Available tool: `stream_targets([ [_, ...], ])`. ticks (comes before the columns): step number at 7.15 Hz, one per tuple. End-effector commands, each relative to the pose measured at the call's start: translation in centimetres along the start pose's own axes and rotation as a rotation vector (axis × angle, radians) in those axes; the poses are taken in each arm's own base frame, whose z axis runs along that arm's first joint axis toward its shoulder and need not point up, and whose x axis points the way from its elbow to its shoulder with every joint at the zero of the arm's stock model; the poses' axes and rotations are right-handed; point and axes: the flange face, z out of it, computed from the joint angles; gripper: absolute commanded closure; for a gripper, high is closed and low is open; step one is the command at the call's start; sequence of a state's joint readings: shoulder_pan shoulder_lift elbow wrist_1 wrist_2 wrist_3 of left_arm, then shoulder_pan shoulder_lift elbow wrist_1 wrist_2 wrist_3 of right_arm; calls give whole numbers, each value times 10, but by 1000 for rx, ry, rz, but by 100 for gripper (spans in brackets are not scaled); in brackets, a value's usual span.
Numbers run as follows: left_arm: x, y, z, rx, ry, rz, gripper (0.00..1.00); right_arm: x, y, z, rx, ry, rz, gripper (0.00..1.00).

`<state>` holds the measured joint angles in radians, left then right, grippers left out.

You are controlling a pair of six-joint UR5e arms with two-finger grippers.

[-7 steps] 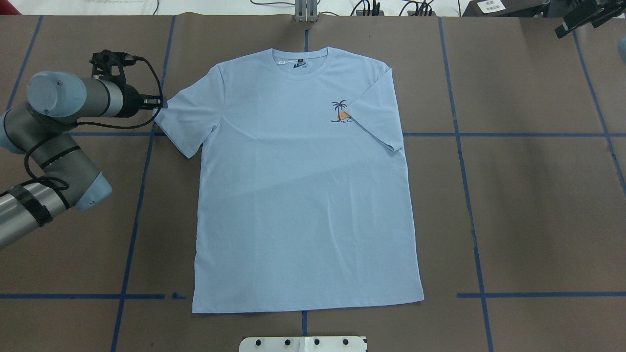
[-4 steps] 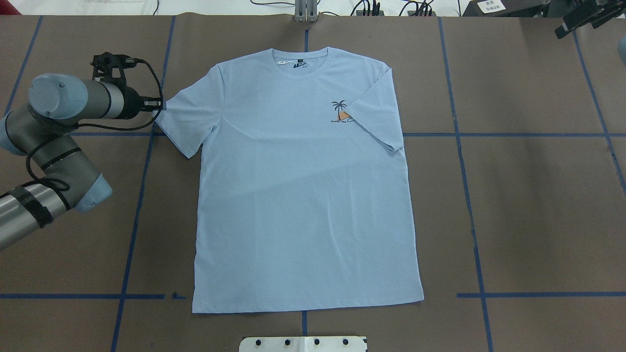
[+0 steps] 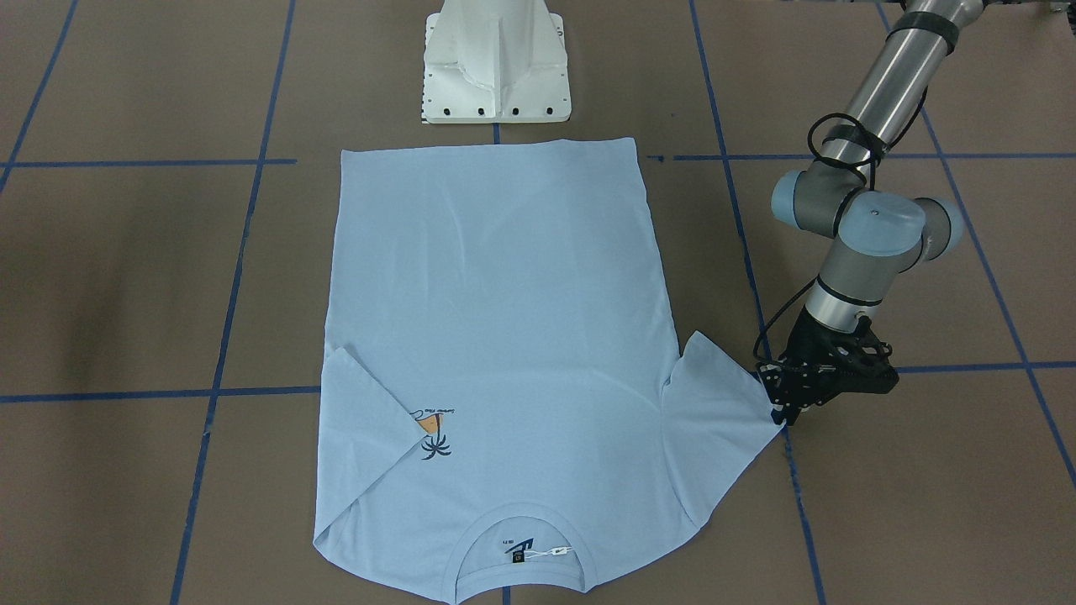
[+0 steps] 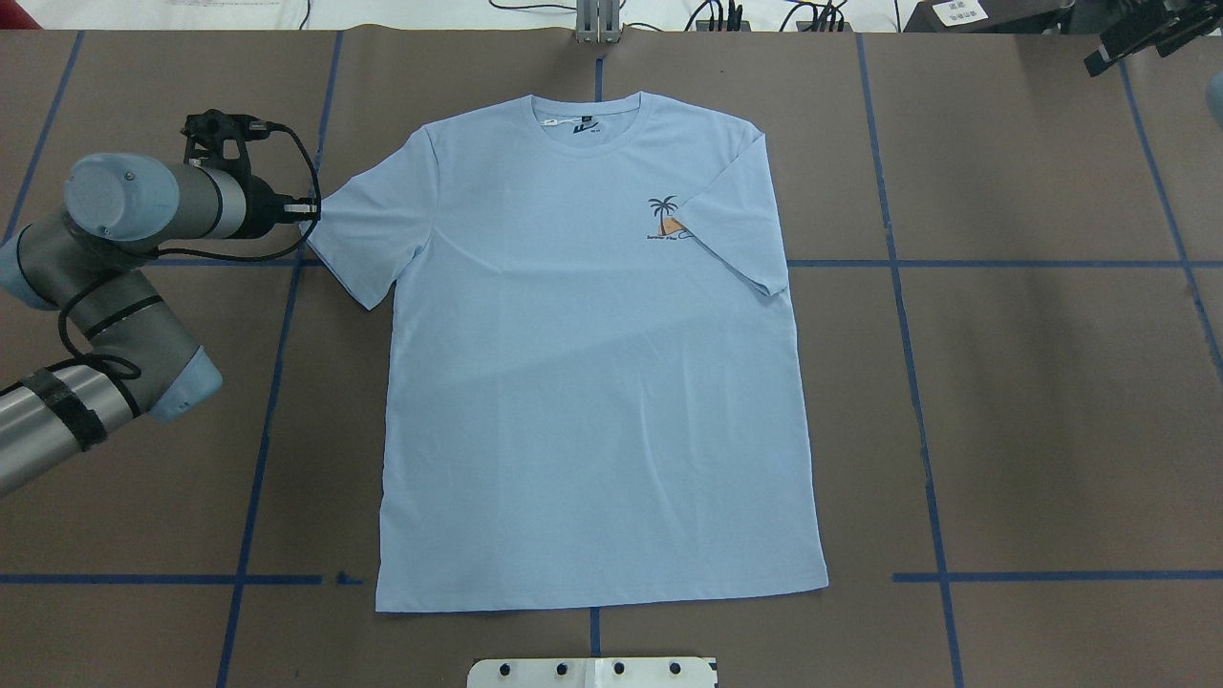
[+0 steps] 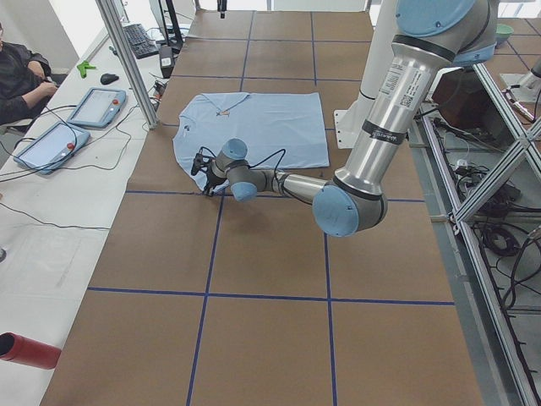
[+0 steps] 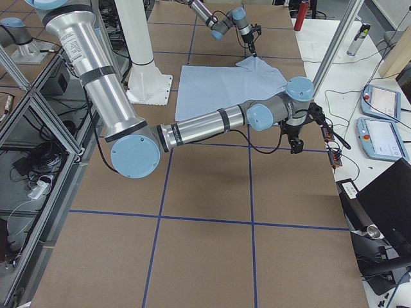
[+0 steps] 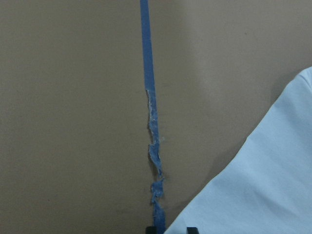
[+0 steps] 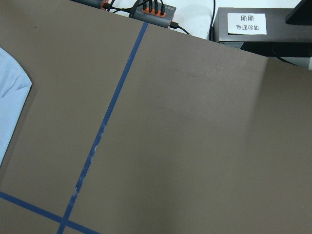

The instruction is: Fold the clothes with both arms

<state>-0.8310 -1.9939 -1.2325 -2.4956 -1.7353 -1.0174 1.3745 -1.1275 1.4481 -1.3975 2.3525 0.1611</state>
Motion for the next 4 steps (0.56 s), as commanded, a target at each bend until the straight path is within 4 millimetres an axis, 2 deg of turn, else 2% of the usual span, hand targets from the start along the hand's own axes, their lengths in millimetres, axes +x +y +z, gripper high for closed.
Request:
stream_targets([
  [1,13,-7,-10,34,9,9,100,0,0,0,0,-1,2,0],
  [2,24,-12,-20,46,31,13,100,0,0,0,0,-1,3,0],
  [3,52,-23,-32,32,19,11,100,0,0,0,0,2,3,0],
  [4,89,-24,-45,-7,-14,4,100,0,0,0,0,2,3,0],
])
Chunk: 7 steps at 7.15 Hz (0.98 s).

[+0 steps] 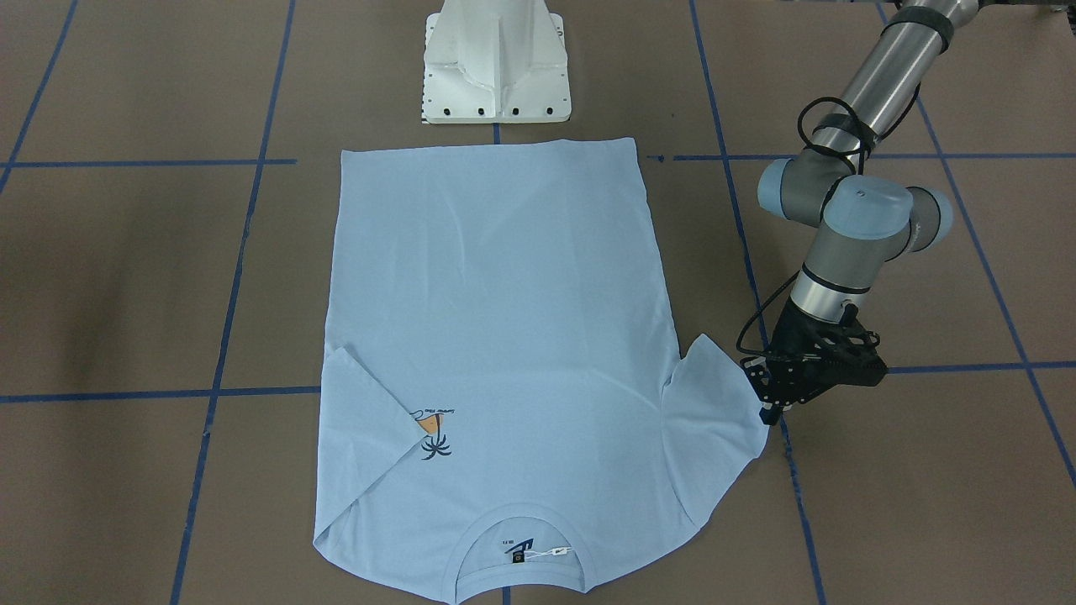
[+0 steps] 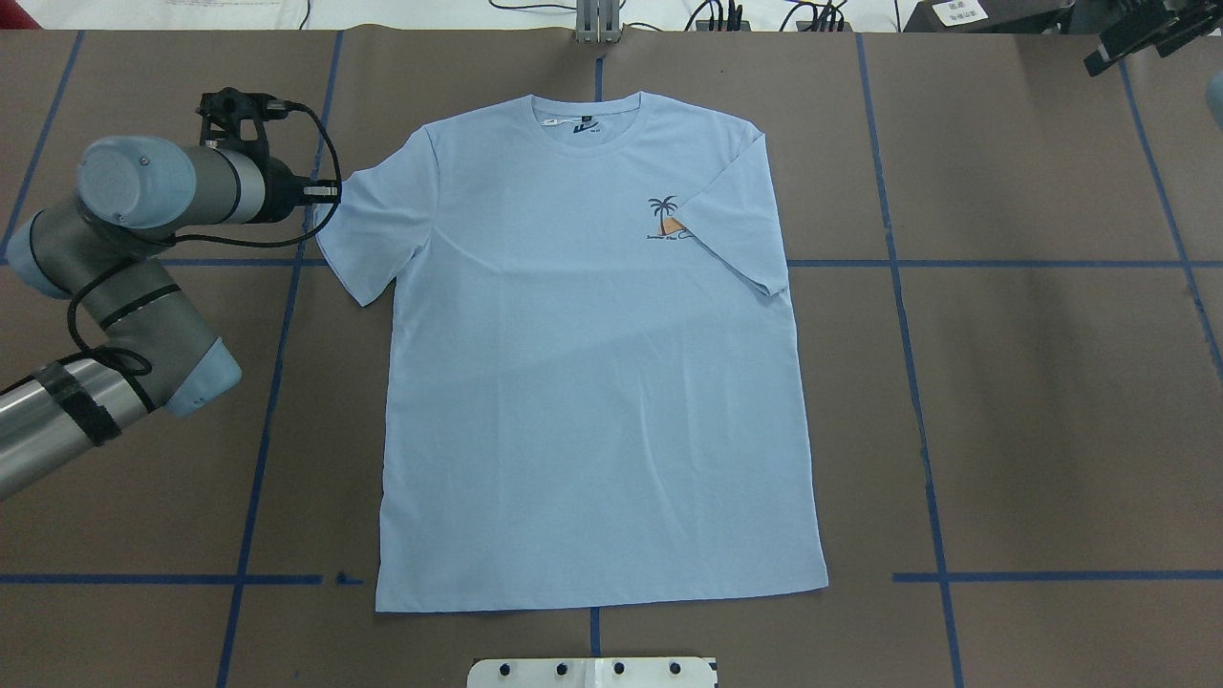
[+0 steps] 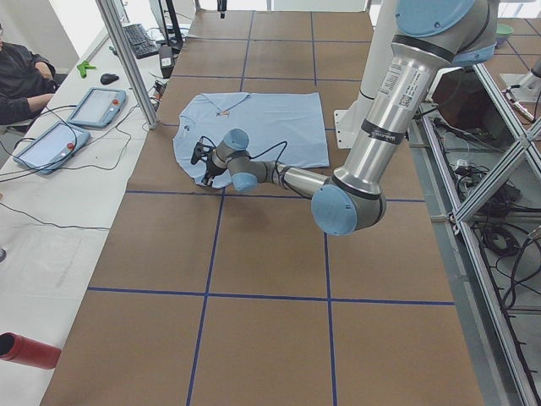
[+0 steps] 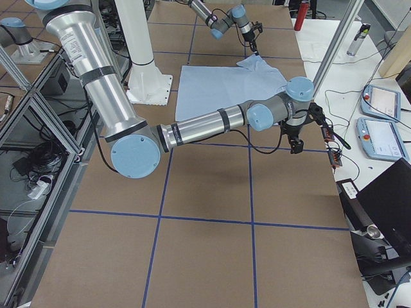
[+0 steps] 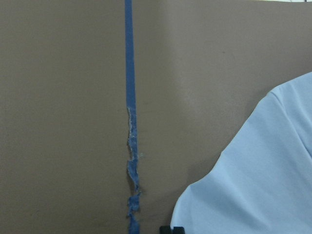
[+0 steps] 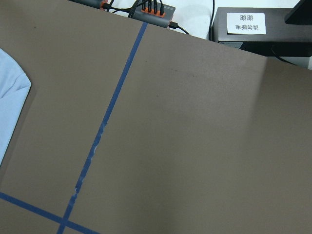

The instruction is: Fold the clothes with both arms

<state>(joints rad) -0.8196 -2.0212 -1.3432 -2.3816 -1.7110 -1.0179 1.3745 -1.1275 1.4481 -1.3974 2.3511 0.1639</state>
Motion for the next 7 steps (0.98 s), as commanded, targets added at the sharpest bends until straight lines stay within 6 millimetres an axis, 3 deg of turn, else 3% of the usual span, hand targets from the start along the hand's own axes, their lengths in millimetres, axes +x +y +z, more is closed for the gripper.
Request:
stream_targets([
  [1,79,-2,-16,-70,-39,-21,100,0,1,0,0,1,3,0],
  [2,132,7,-11,-111,-41,-65,100,1,2,1,-2,1,5,0],
  [3,162,-1,-8,-128,-58,-77,100,1,2,2,-3,1,4,0],
  [4,178,-6,5,-131,-70,-77,100,1,2,2,-4,2,4,0],
  [7,199,-20,40,-134,-120,-112,100,0,2,6,-10,1,4,0],
])
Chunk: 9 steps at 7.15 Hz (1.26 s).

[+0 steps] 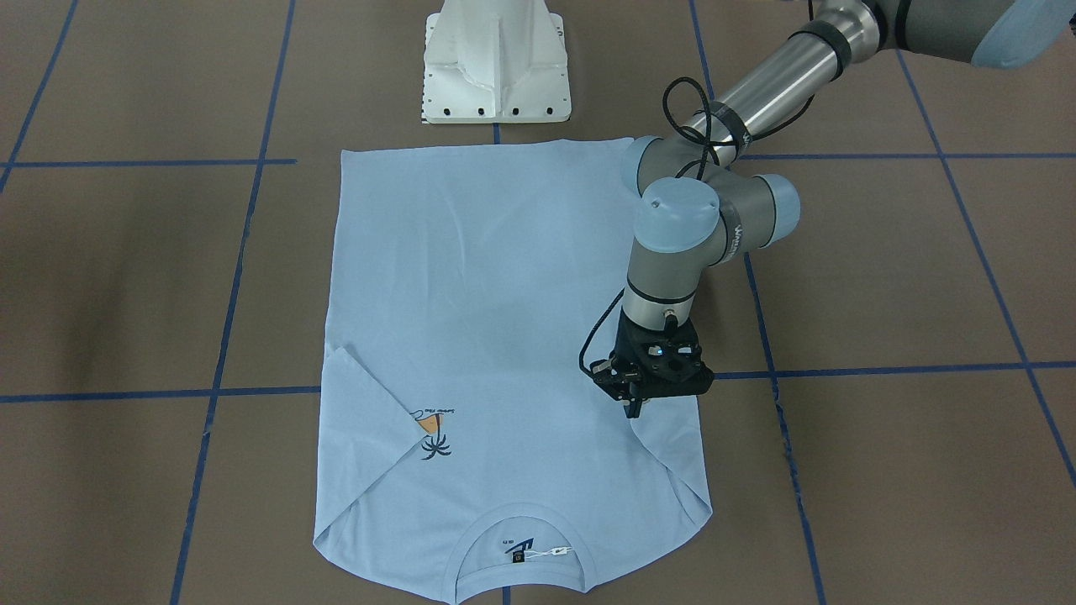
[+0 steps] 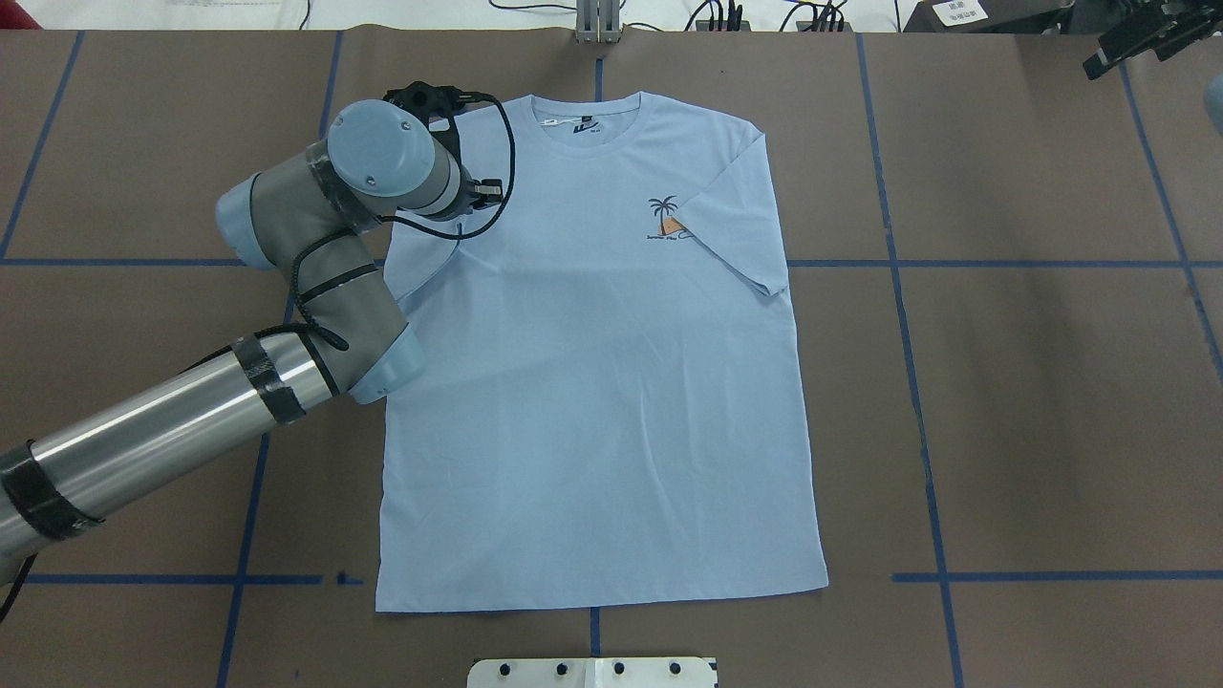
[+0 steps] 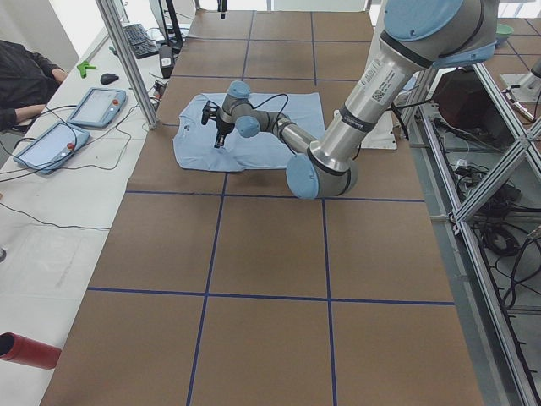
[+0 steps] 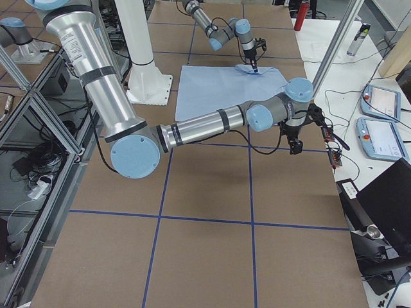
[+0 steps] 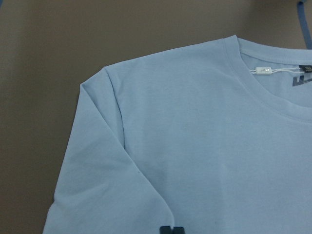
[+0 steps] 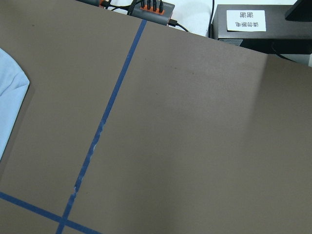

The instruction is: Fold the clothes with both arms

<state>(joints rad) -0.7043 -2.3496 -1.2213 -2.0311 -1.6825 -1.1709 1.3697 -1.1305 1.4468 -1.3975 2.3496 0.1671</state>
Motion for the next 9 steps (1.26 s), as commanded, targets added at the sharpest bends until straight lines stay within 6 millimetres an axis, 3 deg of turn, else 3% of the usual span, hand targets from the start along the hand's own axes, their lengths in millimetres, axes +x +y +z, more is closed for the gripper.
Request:
stream_targets([
  [1,12,-5,12,-7,-20,-8,100,-1,1,5,-8,-2,0,0],
  [2,10,-4,11,-4,-13,5,73,-3,0,3,-4,-3,-2,0],
  [3,4,-2,9,16,37,49,1,-8,-1,5,-5,-3,-12,0],
  [4,4,0,-7,25,72,61,0,-23,-1,12,-12,-13,15,0],
  [5,-5,6,-24,35,101,65,0,-62,0,25,-15,-7,74,0],
  [6,-23,20,-42,13,137,70,0,-123,10,40,1,17,148,0],
  [7,-38,30,-64,21,169,74,0,-187,32,51,22,17,207,0],
  [9,-55,52,-104,31,233,84,0,-314,109,58,83,-10,348,0],
])
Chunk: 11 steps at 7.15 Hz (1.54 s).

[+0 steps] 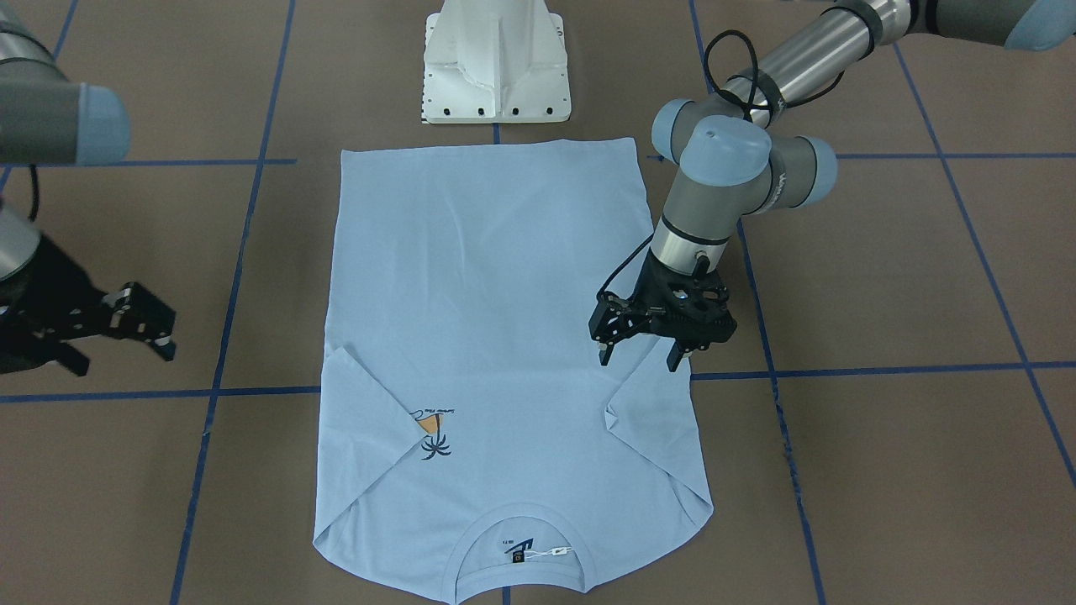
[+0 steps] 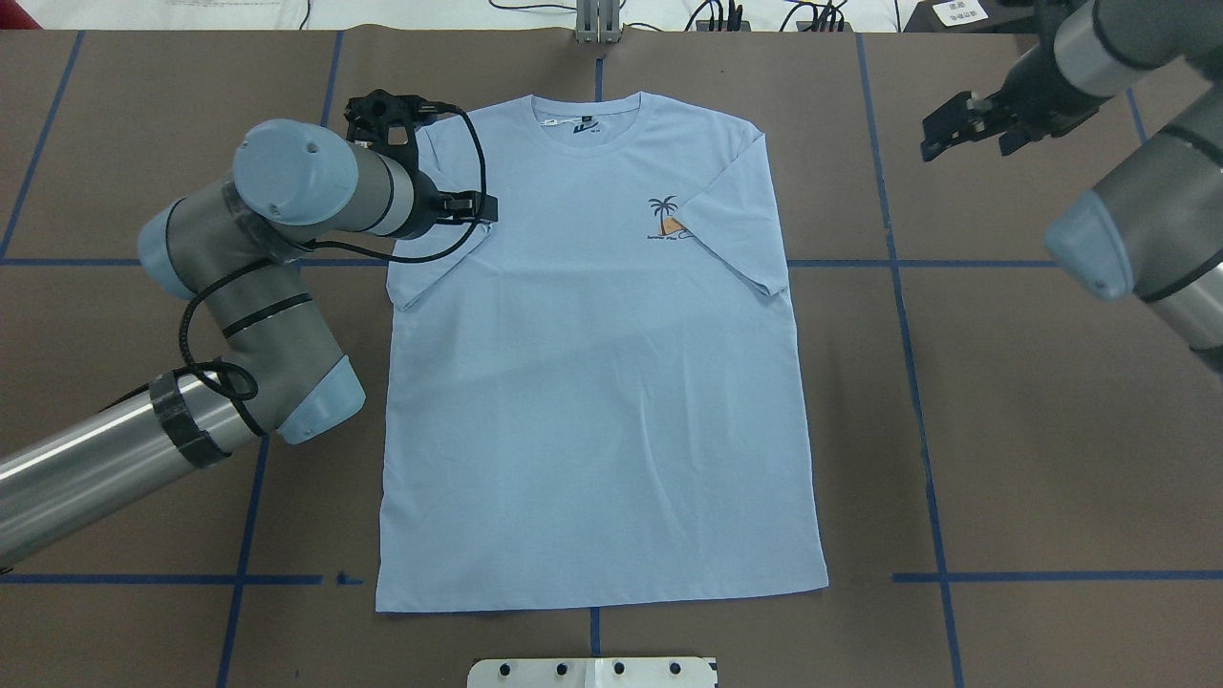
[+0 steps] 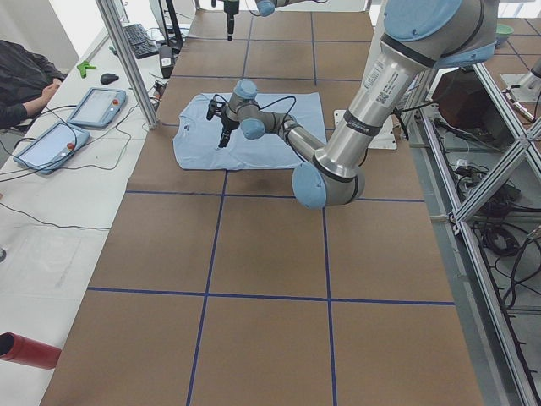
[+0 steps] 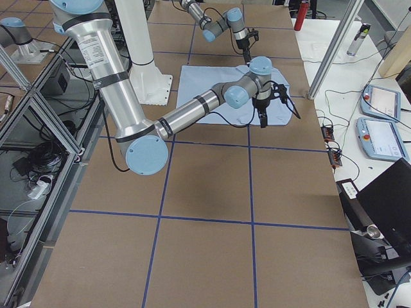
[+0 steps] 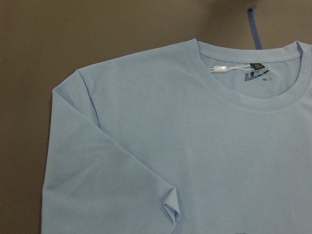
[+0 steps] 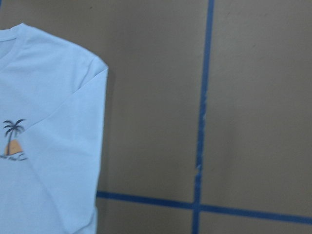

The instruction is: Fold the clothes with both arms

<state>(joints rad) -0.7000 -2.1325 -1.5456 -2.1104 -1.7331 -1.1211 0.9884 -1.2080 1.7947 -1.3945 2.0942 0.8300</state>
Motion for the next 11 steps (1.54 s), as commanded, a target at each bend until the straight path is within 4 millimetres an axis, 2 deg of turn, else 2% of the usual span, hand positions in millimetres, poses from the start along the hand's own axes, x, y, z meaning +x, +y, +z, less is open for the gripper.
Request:
stream_targets([
  [1,-2,48,-45,-26,80,16,0,-108,132,8,85,-25,172,0],
  [2,-1,76,-61,-51,109,0,0,-138,191,14,114,-38,228,0],
  [3,3,106,-77,-82,136,-68,0,-152,250,16,118,-63,280,0],
  [4,-1,142,-95,-120,148,-114,0,-139,310,28,142,-128,314,0],
  [5,-19,184,-114,-135,128,-119,0,-116,362,36,182,-178,309,1],
  [6,-28,220,-127,-162,111,-147,0,-116,390,41,169,-178,364,3],
  [7,-31,261,-124,-169,74,-177,0,-119,401,42,170,-180,361,4],
  [8,-20,307,-122,-194,57,-224,3,-116,405,46,173,-144,351,5],
  [9,-15,342,-119,-220,9,-224,23,-115,404,46,178,-142,350,5],
  [10,-11,367,-115,-255,-59,-256,40,-115,404,46,183,-143,349,4],
  [11,-12,376,-113,-267,-76,-263,47,-116,403,46,187,-145,350,4],
])
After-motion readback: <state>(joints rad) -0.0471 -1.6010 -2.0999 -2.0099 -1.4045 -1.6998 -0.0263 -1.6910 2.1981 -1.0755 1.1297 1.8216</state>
